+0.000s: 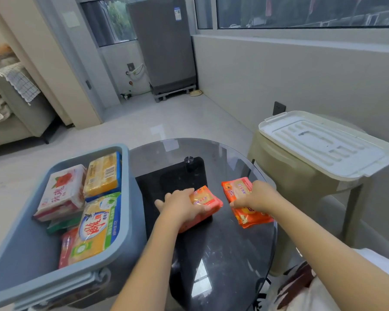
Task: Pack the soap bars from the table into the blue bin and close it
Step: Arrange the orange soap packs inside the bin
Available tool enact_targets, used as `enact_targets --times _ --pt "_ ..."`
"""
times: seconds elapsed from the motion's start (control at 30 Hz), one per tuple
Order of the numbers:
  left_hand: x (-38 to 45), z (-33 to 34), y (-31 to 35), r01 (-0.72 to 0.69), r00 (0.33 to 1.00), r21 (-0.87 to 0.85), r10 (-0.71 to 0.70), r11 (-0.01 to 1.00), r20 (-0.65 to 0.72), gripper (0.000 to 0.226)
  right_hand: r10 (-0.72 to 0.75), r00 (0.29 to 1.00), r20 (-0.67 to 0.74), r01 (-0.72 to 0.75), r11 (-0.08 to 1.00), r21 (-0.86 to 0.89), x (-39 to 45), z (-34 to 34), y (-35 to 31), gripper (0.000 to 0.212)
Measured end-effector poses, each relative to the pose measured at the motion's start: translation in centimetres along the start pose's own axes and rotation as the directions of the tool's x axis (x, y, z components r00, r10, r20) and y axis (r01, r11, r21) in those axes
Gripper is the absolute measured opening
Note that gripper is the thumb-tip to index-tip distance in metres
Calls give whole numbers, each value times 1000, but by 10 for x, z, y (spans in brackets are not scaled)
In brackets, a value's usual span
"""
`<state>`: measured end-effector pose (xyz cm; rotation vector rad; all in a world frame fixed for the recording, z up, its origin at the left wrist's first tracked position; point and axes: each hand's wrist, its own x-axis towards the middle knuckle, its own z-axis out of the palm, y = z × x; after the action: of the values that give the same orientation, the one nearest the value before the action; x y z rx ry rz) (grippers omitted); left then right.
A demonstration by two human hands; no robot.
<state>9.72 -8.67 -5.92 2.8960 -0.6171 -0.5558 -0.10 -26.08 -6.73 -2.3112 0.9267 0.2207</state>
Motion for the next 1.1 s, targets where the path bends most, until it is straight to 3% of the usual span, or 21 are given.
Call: enact_targets --times 0.13,0.37,0.53,0.67,0.77,0.83,0.97,1.03,1.1 --pt "-16 3 8 52 993 53 -46 997 -108 80 -12 1000 -16 13 999 52 -6 2 5 82" --pt "-43 10 12 27 983 -210 -64 977 -171 82 -87 996 -25 91 972 217 -23 4 15 67" --pt "-64 13 6 -78 962 -303 -8 950 -273 77 -66 997 28 41 844 535 -37 3 21 64" --pt "-88 3 -1 -213 891 -371 25 904 -452 64 -121 991 51 55 736 675 -46 -7 16 65" --pt "-108 -20 -9 -360 808 -440 40 822 -587 59 -222 973 66 84 604 793 -53 -17 1 59" --pt "-121 -39 -14 -417 791 -506 28 755 -611 56 -276 959 63 102 544 833 -58 -20 -14 56" --pt "-146 -76 -30 -476 811 -691 -32 544 -584 34 -372 925 82 118 484 867 -67 -17 -48 51" --pt "-156 -92 -44 -467 836 -786 -87 406 -542 36 -395 915 82 126 473 872 -72 -15 -64 54" --pt "-160 -107 -64 -442 848 -832 -145 334 -509 47 -417 906 73 151 480 864 -78 -15 -81 57"
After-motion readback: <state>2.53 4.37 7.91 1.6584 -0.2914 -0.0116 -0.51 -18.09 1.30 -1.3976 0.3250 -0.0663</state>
